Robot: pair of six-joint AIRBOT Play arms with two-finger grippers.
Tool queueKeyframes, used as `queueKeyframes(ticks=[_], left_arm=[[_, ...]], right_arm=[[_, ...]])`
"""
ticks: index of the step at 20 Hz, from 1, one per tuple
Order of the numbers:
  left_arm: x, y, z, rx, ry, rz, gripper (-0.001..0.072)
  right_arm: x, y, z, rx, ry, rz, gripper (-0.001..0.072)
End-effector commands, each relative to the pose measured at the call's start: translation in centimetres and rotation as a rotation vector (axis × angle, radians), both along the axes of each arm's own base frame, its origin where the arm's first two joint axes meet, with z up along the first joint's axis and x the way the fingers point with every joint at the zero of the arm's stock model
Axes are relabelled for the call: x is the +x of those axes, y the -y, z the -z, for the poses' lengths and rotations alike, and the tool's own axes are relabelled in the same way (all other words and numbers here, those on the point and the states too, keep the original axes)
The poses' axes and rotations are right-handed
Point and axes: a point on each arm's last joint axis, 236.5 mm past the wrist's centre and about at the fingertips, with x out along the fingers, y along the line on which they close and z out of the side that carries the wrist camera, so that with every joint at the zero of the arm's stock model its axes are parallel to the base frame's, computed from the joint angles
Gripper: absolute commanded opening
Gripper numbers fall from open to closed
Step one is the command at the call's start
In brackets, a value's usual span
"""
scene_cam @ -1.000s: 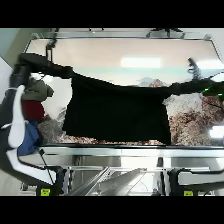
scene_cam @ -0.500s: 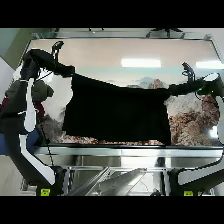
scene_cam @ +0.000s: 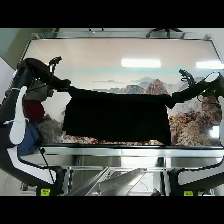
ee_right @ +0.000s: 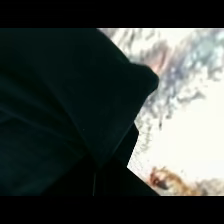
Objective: Fold the shirts.
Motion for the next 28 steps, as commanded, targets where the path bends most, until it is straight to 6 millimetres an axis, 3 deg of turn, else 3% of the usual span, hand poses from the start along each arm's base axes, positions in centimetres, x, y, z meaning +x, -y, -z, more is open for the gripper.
queueKeyframes(ticks=[1, 9, 14, 16, 17, 19, 20, 22, 25, 26, 28], left_arm=[[-2.0, -0.9, 1.6, 0.004, -0.025, -0.044, 0.0013], [-2.3, 0.7, 6.5, 0.015, -0.048, -0.033, 0.0013], [-1.8, 0.6, 5.7, 0.025, -0.011, -0.034, 0.0013], [-1.2, 0.8, 3.9, 0.021, 0.043, -0.04, 0.0013], [-0.3, 1.0, 1.9, 0.006, 0.105, -0.052, 0.0013], [1.1, 3.3, -4.8, -0.09, 0.262, -0.027, 0.0013], [1.3, 5.1, -9.9, -0.167, 0.369, 0.012, 0.0013], [-0.4, 8.1, -20.8, -0.289, 0.592, 0.11, 0.0013], [-7.4, 10.0, -37.8, -0.338, 0.963, 0.204, 0.0013], [-10.7, 10.1, -42.9, -0.333, 1.093, 0.21, 0.0013], [-17.9, 10.0, -51.0, -0.33, 1.333, 0.202, 0.0013]], right_arm=[[-0.7, -0.1, 1.1, -0.016, -0.02, -0.005, 0.0019], [-0.4, -1.3, 2.1, -0.03, -0.008, -0.005, 0.0019], [-0.4, -1.9, 1.9, -0.03, -0.011, -0.007, 0.0019], [-0.7, -2.0, 1.0, -0.025, -0.017, -0.002, 0.0019], [-1.0, -2.1, -0.2, -0.024, -0.008, -0.008, 0.0019], [-1.1, -2.3, -4.0, -0.036, 0.063, -0.004, 0.0019], [-1.1, -2.5, -7.1, -0.041, 0.14, -0.002, 0.0018], [-1.6, -3.7, -15.5, -0.028, 0.361, 0.014, 0.0018], [-4.5, -4.6, -31.1, -0.071, 0.835, 0.09, 0.0019], [-6.8, -4.7, -37.3, -0.09, 1.03, 0.141, 0.002], [-12.3, -4.8, -46.7, -0.113, 1.353, 0.219, 0.002]])
